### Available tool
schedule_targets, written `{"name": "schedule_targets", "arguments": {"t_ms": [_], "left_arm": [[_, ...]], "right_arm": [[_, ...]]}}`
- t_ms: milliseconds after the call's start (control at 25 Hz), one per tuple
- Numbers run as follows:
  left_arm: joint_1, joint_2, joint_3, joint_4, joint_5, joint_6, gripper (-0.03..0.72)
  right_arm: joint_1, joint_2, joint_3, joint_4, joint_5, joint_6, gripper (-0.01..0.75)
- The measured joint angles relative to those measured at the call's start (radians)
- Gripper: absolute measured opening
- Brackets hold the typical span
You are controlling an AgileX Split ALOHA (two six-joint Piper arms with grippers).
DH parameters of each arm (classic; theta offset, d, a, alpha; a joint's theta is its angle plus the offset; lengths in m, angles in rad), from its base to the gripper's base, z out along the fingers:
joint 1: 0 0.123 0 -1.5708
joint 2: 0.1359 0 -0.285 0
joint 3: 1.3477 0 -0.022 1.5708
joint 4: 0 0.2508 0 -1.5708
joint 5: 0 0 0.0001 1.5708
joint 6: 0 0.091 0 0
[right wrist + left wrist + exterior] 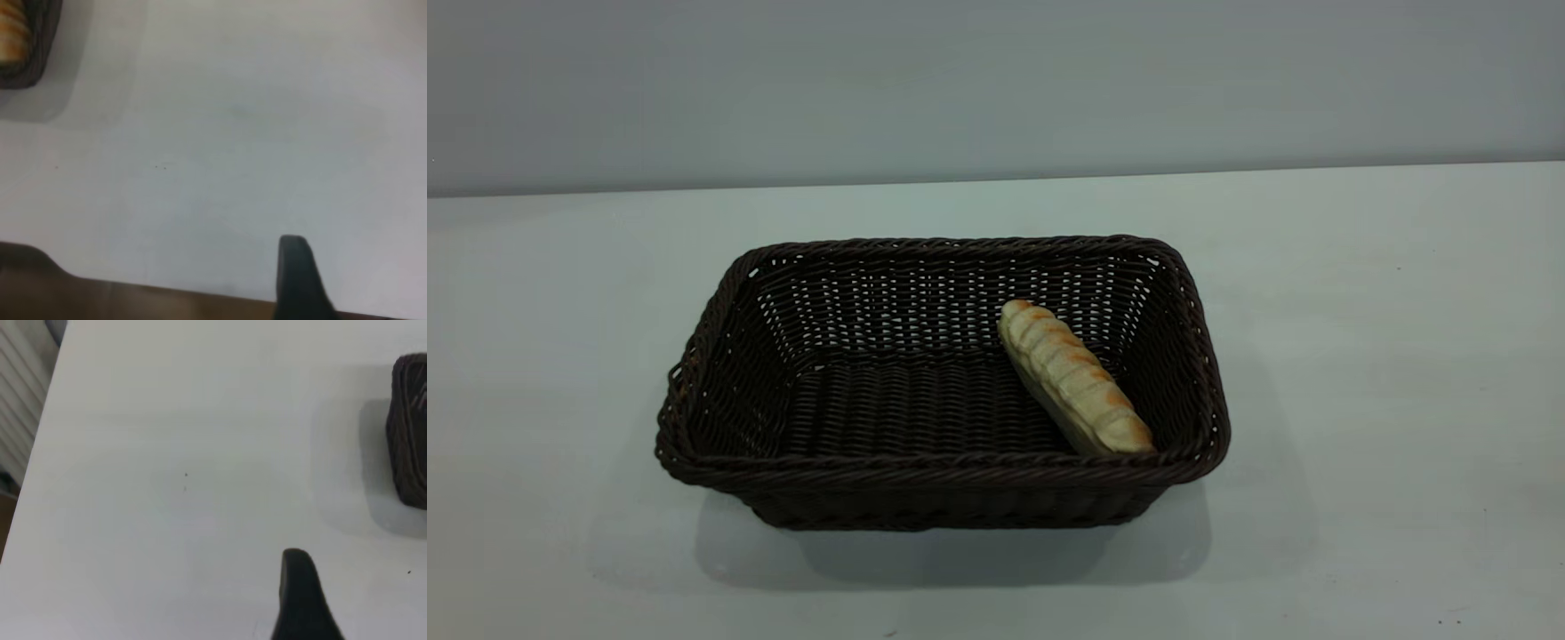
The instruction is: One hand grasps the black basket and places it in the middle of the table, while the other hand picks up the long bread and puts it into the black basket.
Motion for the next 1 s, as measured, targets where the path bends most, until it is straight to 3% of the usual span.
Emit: {"name": "schedule_targets", "arguments": {"t_ms": [400,1000], "left_arm": [[0.000,-0.223,0.100,0.000,0.028,0.032,0.521],[0.000,-0.235,0.141,-0.027,0.061,0.061,0.521]], "right_arm": [[0.000,-0.227,0.116,0.035,-0.028,0.000,0.437],[0.000,-0.287,0.170,0.079,-0.038,-0.005,0.437]]}}
